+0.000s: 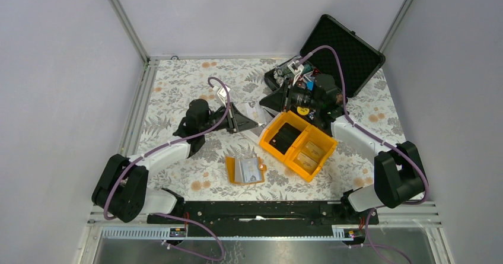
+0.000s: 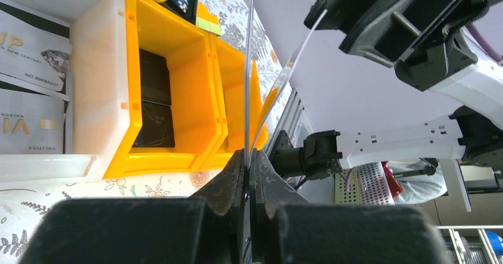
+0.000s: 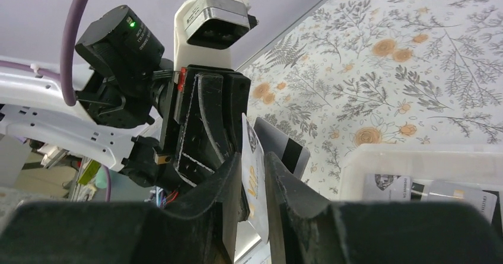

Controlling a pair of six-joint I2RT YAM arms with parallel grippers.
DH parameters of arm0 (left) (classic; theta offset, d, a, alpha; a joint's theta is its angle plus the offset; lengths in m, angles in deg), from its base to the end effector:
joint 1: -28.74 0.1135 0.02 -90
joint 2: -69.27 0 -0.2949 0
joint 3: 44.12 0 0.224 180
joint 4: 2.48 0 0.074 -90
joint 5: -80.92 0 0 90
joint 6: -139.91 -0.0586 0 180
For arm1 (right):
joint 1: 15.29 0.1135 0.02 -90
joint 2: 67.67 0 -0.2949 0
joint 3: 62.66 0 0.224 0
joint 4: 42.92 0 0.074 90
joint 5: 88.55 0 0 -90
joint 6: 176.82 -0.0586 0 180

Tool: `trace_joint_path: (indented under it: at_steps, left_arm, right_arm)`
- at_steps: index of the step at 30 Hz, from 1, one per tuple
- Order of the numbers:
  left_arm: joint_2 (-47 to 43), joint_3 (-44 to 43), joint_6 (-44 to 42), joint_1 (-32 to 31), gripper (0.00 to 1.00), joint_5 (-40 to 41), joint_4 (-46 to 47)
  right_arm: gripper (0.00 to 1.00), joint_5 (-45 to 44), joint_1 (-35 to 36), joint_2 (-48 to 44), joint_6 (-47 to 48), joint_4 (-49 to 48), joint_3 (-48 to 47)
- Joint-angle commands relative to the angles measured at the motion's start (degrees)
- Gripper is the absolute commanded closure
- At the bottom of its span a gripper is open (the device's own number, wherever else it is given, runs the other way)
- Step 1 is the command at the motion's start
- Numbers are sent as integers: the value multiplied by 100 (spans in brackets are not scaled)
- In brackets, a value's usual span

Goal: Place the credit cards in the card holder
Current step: Pick up the credit card from the storage box.

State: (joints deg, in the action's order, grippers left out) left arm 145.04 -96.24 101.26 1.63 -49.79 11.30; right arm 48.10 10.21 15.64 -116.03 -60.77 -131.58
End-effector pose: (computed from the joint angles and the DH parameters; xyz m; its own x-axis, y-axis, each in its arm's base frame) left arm 0.2224 -0.1568 0.2892 -0.8118 -0.2495 -0.5280 0.4538 0.2995 -0.8392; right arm 0.2674 0.1748 0.3576 -0.4164 0.1725 -0.8927 -0.8564 0.2554 0.4488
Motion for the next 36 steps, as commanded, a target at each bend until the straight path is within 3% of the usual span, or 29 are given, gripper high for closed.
trace_joint_path:
  at_steps: [1,6,13,18,26,36]
  left_arm:
    - [-317,62,-272,-4,100,-196,403]
    - [-526,215,-381,-4,100,-438,516]
    - [-614,249,-310,-13,100,-625,721]
    - [-545,160,-431,-13,100,-527,424]
    - [-292,152,-650,-13,98,-217,413]
    - [1372,-444,-1516,-3,97,215,846]
  right_arm:
    - [73,1046,142,27,41,-62,-155]
    - [73,1235,140,78,309,389,-289]
    - [76,1458,138,140,218,287,-302]
    - [100,1225,140,81,-113,-191,-113]
    - [100,-1167,68,-28,69,206,132]
    - [100,-945,62,1010,746,-774,186]
